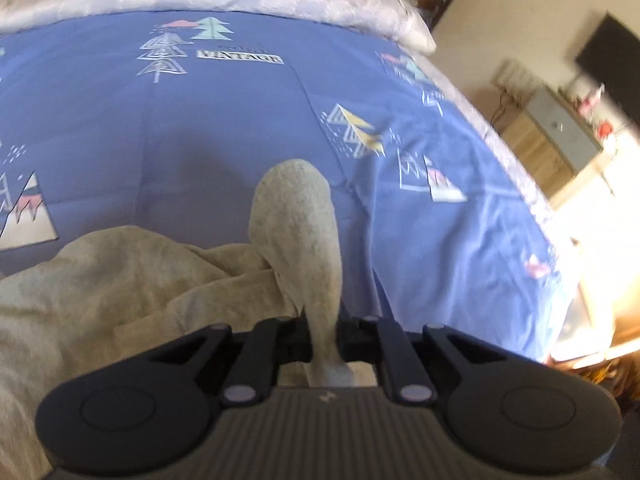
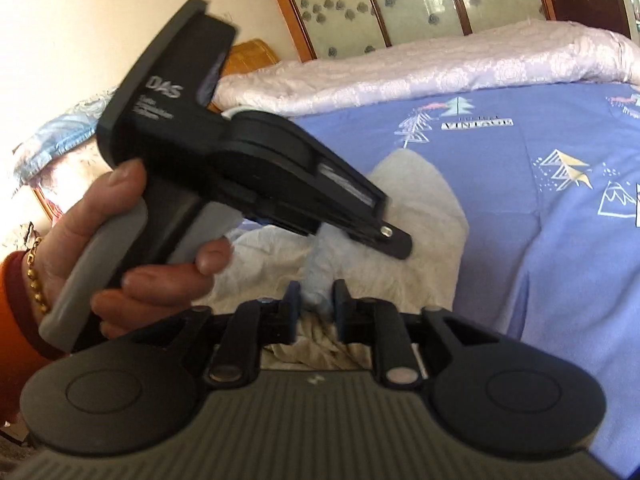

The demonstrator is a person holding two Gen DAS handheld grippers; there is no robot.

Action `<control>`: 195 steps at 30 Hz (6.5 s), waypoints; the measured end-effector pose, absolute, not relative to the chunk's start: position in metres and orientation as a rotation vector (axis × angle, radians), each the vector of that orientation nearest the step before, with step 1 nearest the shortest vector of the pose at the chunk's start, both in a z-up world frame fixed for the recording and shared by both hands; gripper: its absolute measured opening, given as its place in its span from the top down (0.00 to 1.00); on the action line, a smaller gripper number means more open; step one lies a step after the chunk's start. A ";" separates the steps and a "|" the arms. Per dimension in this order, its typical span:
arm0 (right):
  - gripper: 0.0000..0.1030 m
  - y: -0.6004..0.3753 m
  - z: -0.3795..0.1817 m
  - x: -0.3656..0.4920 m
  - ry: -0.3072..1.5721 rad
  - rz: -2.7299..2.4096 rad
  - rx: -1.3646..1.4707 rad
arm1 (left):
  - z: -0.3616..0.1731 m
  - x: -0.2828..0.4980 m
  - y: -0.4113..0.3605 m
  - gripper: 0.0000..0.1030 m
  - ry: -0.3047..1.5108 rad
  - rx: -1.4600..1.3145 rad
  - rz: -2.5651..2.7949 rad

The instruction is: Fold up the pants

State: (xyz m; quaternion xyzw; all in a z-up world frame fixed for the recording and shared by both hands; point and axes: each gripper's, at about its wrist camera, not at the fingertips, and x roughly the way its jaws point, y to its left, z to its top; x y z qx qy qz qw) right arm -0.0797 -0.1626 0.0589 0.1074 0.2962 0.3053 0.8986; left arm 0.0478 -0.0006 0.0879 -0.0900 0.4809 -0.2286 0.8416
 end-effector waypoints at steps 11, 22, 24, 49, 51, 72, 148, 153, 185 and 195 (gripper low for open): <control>0.85 -0.127 0.023 -0.068 0.722 0.607 -0.008 | 0.124 0.039 0.091 0.92 0.951 -0.268 -0.391; 0.76 -0.026 0.073 -0.059 0.641 0.951 -0.036 | 0.134 0.005 0.230 0.70 0.880 -0.277 -0.084; 0.54 -0.008 0.059 -0.053 0.689 1.038 -0.038 | 0.107 0.009 0.241 0.60 0.936 -0.222 0.012; 0.65 -0.040 -0.003 0.024 0.999 0.818 0.383 | 0.019 -0.016 0.240 0.25 1.001 -0.302 0.070; 0.78 -0.035 0.014 0.024 0.950 0.826 0.294 | 0.022 -0.016 0.228 0.31 0.981 -0.283 0.078; 0.51 -0.291 0.011 -0.008 0.705 0.271 0.532 | 0.044 0.055 0.036 0.19 0.947 -0.071 -0.270; 0.43 -0.265 0.000 -0.053 0.787 0.298 0.589 | 0.043 -0.011 0.081 0.15 0.959 -0.011 0.077; 0.43 -0.265 -0.001 -0.052 0.791 0.284 0.582 | 0.043 -0.012 0.084 0.14 0.954 -0.003 0.088; 0.25 -0.283 -0.004 0.049 0.734 0.303 0.466 | 0.008 0.109 0.072 0.01 0.987 -0.235 -0.264; 0.71 -0.246 -0.024 0.099 0.837 0.484 0.408 | 0.009 0.079 0.053 0.55 0.887 -0.151 -0.280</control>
